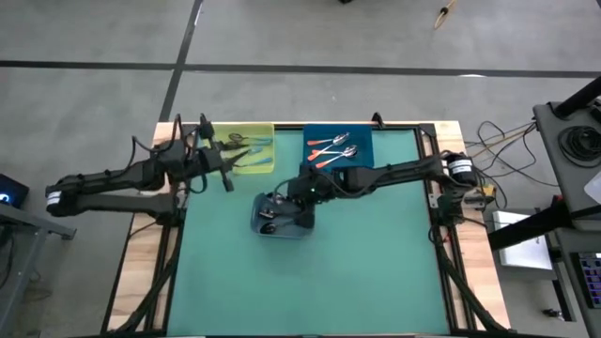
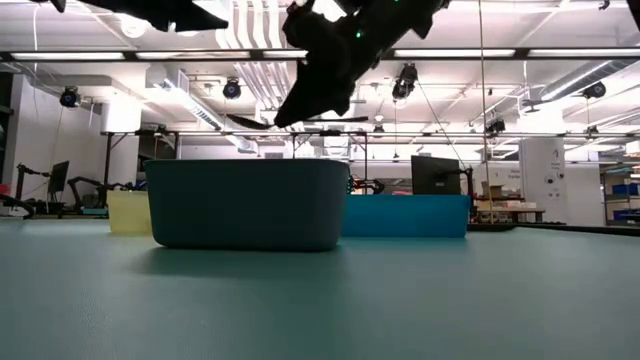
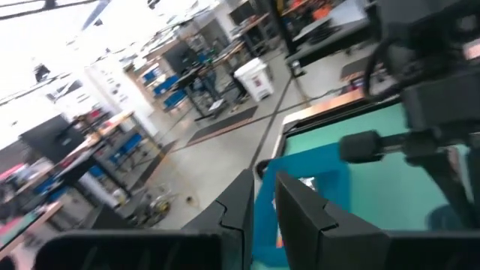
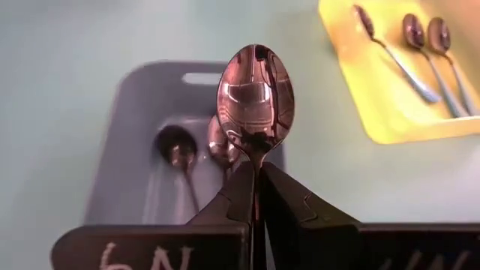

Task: Sort silverware by color (type)
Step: Put the black spoon into the gray bin

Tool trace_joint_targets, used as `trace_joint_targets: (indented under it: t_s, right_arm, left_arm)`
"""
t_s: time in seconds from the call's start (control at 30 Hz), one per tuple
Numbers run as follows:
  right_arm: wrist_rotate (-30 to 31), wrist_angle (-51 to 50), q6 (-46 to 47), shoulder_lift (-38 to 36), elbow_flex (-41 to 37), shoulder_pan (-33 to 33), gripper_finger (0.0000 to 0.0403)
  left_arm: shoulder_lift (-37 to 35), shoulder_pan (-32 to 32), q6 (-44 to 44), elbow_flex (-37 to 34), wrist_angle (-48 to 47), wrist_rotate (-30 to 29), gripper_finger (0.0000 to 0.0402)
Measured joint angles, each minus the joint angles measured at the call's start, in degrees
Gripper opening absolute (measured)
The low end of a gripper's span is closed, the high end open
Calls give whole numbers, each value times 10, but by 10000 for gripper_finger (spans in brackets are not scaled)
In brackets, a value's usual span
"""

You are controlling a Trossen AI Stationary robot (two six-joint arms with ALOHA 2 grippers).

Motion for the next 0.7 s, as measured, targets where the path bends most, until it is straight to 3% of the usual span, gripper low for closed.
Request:
trace_joint_targets:
  t_s: [0.5,0.7]
  right_arm:
    - [-33,127,-17,84,0,-16,9]
    - [-85,167,2,115,0,-20,9]
  left_arm:
    - [28,108,2,0,36,35,38]
    - [45,123,2,0,54,45,38]
